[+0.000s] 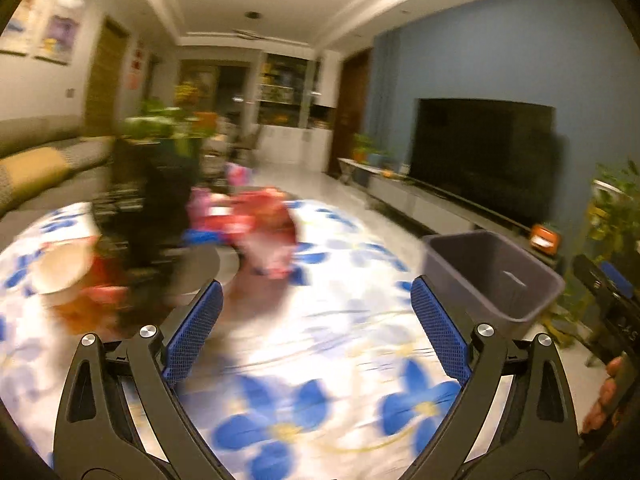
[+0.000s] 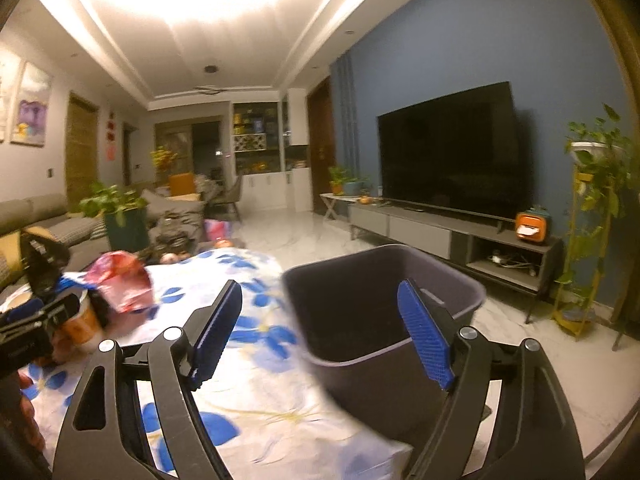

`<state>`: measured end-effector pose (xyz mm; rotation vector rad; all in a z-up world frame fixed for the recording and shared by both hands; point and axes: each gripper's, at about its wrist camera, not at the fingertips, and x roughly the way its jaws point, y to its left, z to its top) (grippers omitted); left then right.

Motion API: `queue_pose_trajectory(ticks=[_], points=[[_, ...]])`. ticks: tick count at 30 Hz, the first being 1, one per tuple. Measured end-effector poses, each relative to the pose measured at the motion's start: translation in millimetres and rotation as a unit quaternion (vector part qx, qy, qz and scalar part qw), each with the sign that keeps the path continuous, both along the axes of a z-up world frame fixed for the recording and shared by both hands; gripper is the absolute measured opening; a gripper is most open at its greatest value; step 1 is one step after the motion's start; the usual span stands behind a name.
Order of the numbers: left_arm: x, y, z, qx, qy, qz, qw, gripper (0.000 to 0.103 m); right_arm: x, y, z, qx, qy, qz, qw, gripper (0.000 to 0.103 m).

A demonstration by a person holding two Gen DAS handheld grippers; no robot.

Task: Collect trash
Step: 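Open both tools to drop the mesh and pink bag into the bin, then grasp the black plastic bag with the left tool and lift it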

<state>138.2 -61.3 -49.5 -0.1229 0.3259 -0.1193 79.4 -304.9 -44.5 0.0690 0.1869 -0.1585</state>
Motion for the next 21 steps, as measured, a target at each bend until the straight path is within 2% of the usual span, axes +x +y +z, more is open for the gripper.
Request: queue_pose_trajectory(ticks=[7,16,21], points=[[-15,57,-1,-0.001,0.012,0.056,0.9984,0.093,3,38,-1,-0.002,0.004,0.043,0.999,0.078],[-18,66,1,0.021,0.009,0.071,0.9972,0.093,11,75,-8,-0.005,0.016,0.073,0.997,0.078],[-12,69,1,0.022,0.008,0.067,0.9975,0.083,18,91,-13,-0.008,0.021,0.094,0.995,0.078]])
